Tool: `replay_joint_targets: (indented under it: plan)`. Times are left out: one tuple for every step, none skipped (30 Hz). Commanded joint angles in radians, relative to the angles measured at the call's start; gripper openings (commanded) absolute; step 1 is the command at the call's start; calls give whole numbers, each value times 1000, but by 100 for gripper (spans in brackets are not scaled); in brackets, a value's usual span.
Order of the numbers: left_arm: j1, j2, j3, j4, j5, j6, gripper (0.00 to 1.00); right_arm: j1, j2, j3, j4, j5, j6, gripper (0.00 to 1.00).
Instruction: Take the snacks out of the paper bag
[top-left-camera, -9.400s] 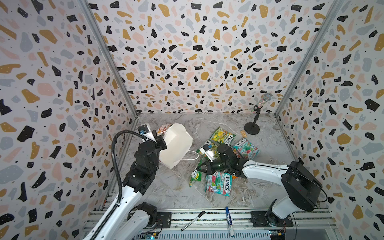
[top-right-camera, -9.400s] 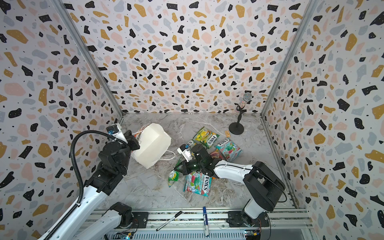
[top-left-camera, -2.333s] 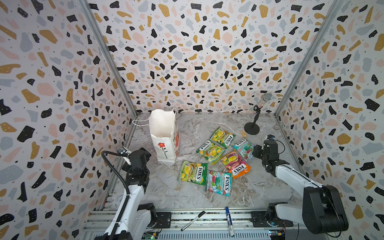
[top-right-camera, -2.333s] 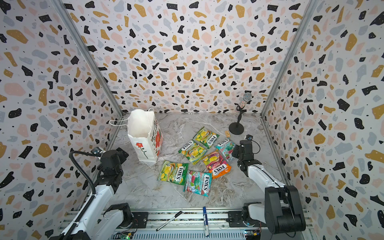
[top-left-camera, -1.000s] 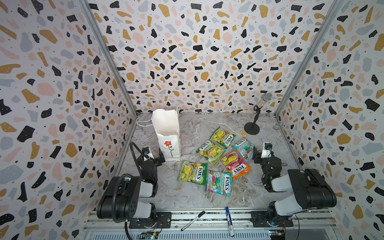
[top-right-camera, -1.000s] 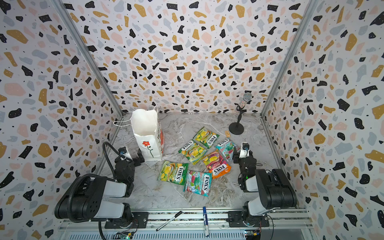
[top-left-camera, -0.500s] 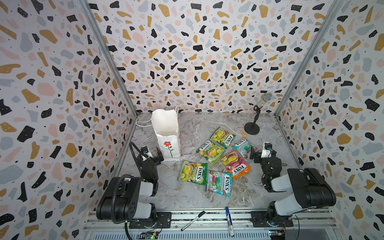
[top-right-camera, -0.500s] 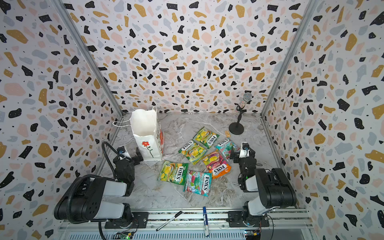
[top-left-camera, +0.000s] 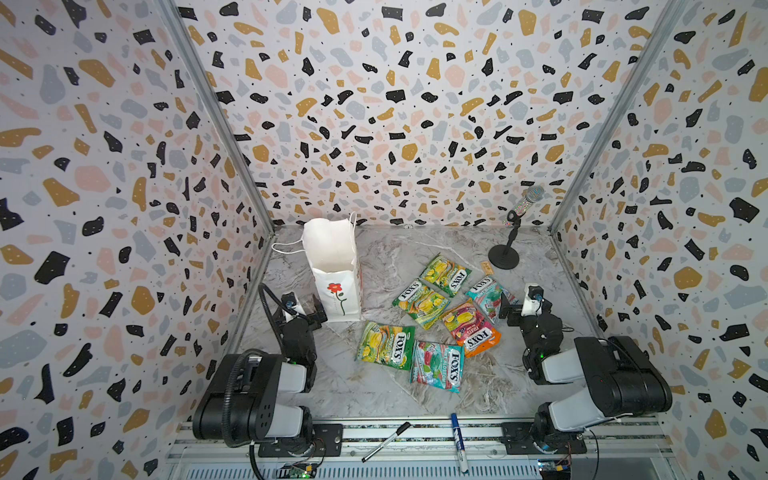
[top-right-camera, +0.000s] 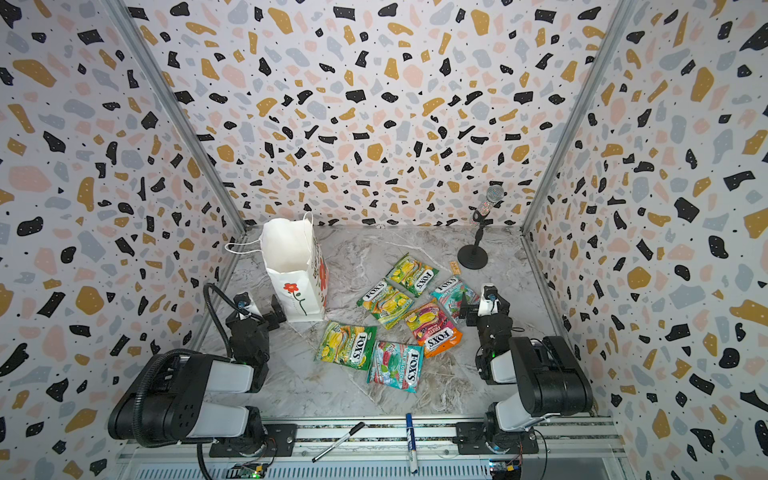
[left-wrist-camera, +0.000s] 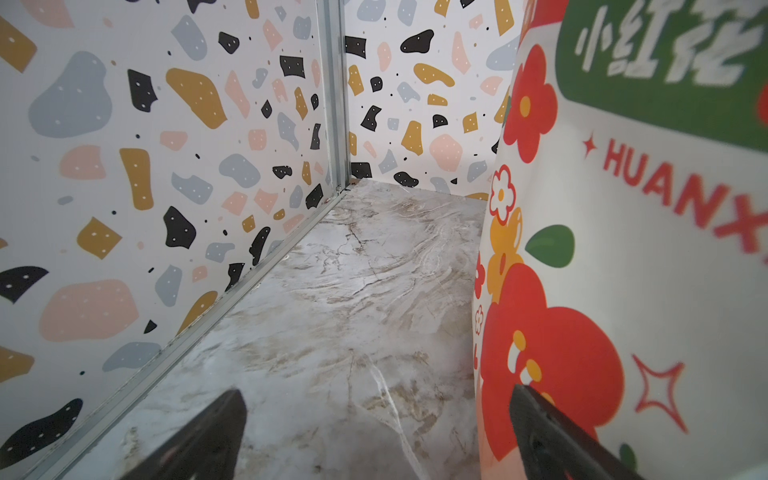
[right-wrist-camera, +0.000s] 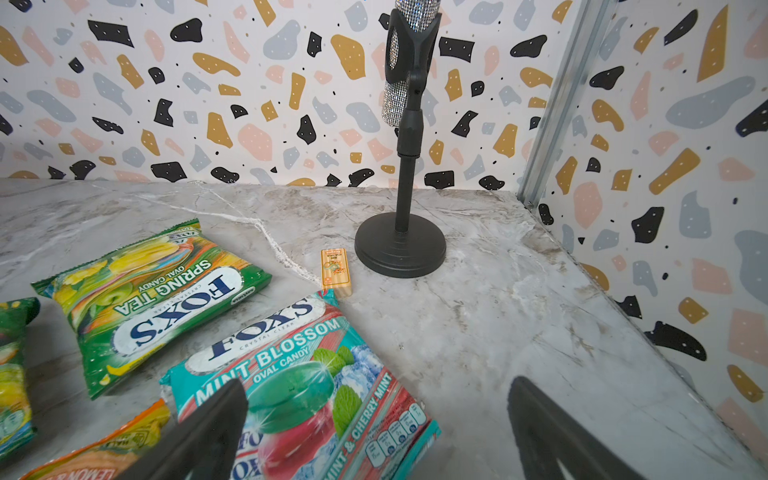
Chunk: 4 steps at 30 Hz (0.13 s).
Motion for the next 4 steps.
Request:
replay_joint_targets:
  plan:
    - [-7,-8,19,40,-16,13,100,5,-1,14,16,10,-7,99]
    - [-7,-8,19,40,-17,13,100,5,0,15,15,10,-7,99]
    - [-7,-9,19,40,-18,13,100,4,-2,13,17,10,-7,99]
    - [-7,-9,19,40,-18,14,100,5,-3,10,24,11,-7,99]
